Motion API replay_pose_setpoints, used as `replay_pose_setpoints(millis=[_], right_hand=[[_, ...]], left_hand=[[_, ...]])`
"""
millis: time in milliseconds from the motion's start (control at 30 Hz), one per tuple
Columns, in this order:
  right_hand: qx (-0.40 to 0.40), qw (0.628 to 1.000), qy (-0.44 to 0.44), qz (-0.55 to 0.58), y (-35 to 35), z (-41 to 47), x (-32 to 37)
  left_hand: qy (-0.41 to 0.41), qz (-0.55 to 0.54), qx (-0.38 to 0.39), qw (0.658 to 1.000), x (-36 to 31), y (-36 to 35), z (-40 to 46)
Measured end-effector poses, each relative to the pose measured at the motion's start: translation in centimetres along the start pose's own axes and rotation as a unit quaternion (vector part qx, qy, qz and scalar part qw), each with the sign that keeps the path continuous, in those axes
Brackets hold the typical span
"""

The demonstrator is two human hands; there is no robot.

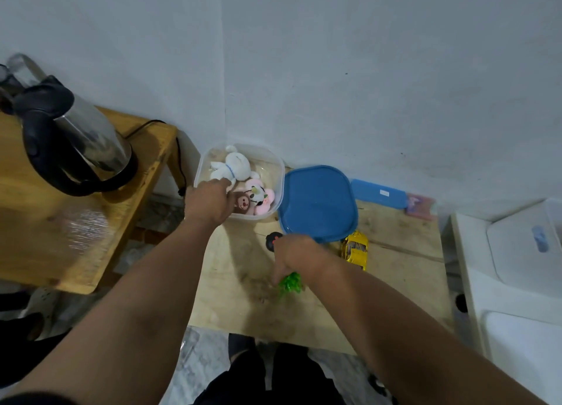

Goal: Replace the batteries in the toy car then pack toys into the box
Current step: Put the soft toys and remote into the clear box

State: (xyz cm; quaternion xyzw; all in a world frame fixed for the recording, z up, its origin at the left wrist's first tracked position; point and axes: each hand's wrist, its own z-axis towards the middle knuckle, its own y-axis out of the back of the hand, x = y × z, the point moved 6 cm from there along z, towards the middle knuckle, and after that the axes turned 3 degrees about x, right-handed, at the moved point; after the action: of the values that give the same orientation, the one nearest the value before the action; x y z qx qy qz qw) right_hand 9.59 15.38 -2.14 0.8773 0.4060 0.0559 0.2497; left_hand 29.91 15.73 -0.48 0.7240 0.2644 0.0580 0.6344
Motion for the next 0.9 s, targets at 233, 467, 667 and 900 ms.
replay_pose_setpoints(millis=[233, 467, 667, 900], right_hand=[[-0.14, 0.989, -0.034, 0.038, -2.7, 0.0, 0.5], [-0.152, 0.987, -0.015, 0.057, -2.3, 0.5, 0.2], [-0.13, 0.985, 0.024, 0.109, 1.2, 1.7, -1.7], [-0.105, 0.989, 0.028, 0.099, -0.6, 2.2, -1.0]], left_hand=[[0.149, -0.077, -0.016, 0.986, 3.6, -0.2, -0.2], [0.201, -0.13, -0.012, 0.971, 4.8, -0.8, -0.1], [0.202, -0.129, -0.021, 0.971, 4.8, -1.2, -0.1], [0.201, -0.129, -0.016, 0.971, 5.2, -1.9, 0.0]])
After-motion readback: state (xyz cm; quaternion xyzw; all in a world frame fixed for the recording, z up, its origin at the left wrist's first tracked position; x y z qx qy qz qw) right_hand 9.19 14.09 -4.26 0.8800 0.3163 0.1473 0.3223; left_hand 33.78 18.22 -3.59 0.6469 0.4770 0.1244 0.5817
